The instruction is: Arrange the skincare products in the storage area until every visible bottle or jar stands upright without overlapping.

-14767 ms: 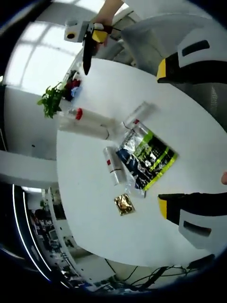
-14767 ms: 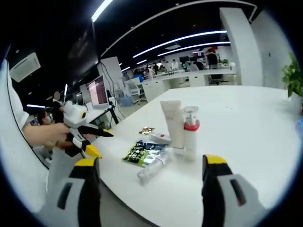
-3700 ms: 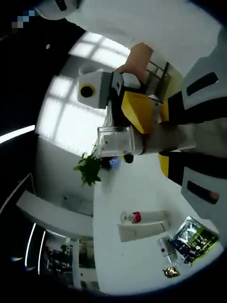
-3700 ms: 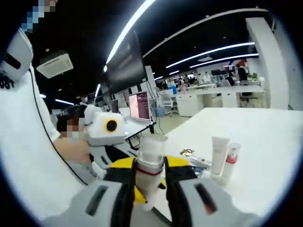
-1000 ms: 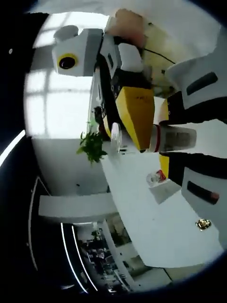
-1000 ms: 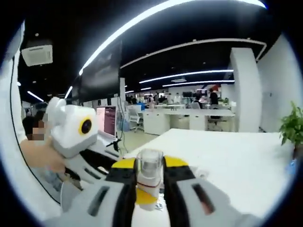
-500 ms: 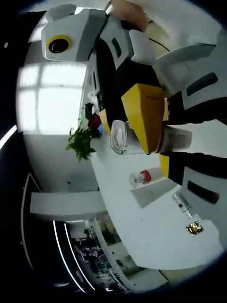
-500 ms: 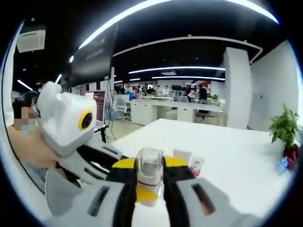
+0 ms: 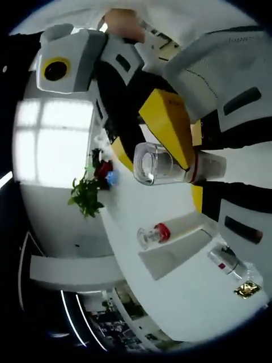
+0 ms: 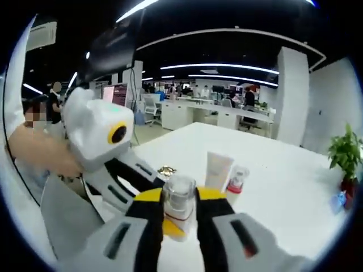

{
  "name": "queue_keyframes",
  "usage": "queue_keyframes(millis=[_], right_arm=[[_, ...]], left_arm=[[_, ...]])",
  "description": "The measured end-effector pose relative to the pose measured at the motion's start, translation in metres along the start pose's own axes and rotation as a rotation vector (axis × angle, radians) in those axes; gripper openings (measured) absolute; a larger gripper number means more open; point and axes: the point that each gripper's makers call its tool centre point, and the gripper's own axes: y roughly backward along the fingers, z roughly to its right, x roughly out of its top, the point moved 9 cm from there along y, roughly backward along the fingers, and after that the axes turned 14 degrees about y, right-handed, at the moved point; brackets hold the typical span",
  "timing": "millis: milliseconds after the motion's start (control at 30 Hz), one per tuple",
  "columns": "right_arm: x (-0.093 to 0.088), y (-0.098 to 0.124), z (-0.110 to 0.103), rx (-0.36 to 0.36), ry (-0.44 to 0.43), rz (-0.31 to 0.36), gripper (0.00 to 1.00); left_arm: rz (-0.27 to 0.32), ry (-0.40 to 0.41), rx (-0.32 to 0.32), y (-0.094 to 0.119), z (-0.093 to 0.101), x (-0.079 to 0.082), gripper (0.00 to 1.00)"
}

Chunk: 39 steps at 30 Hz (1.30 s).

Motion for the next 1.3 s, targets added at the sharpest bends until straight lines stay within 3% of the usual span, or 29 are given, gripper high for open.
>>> queue_keyframes(millis=[400,700,867,1300], right_arm=[[-0.037,-0.026,0.028,0.101,-0.018,0.0,0.22],[-0.064,-0.041,0.034,0.089,-0.001,-0.041,0.21],[-0.077,-0.048,0.037,0.078,0.0,-0.07,0.21],[-0.084,-0.067,0.046,0.063,0.034,-0.094,0.21]], left_arm=[[-0.038,-0.063,-0.084,-0.037,-0.035,-0.009,0.17],[-0.058,-0.09,-0.094,-0.065,-0.067,-0.029,0.18],[-0.069,-0.103,-0.092,-0.078,-0.068,-0.033,0.18],[-0.068,-0.093,-0.092,-0.091,-0.084,-0.035,0.18]])
